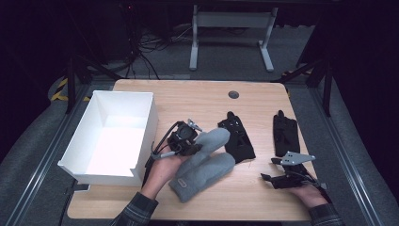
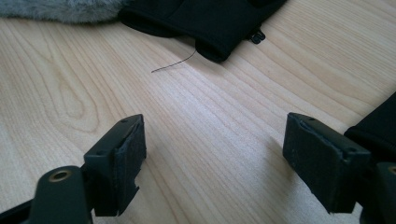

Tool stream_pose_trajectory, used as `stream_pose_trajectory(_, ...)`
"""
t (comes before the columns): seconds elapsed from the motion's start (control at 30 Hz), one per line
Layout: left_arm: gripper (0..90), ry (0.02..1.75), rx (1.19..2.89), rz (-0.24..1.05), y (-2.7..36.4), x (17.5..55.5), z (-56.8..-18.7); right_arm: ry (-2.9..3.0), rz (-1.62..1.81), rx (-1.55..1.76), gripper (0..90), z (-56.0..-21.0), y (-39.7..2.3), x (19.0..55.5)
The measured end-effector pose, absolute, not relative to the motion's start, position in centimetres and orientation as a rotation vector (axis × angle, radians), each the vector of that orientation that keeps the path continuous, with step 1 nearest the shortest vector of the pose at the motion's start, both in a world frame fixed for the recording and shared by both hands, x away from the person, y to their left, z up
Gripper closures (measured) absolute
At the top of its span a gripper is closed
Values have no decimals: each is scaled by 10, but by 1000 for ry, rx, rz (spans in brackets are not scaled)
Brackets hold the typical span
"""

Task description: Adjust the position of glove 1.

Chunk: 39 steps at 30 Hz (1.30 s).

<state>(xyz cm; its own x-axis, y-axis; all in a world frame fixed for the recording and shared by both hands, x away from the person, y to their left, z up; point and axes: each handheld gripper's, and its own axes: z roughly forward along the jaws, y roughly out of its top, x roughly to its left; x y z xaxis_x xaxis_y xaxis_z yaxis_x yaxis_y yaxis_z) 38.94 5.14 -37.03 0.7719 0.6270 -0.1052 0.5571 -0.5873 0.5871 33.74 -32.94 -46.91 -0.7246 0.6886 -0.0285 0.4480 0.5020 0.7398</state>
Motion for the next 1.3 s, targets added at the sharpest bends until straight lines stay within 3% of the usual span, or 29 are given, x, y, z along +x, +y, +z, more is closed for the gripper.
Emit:
stream_pose_trajectory(0.67, 806, 878, 2379, 120, 38, 353, -399, 2427, 1057, 954, 221, -469, -329, 337)
stream_pose_trajectory(0.9, 533, 835, 2331, 86, 41, 352, -391, 2427, 1058, 954, 221, -469, -329, 337)
stream_pose_trajectory(1.1, 452, 791, 2272, 139, 50, 358, -367, 2427, 1058, 953, 221, -469, -329, 337)
stream_pose_trajectory(1.3, 423, 838, 2259, 159, 56, 379, -373, 2427, 1058, 954, 221, -469, -329, 337)
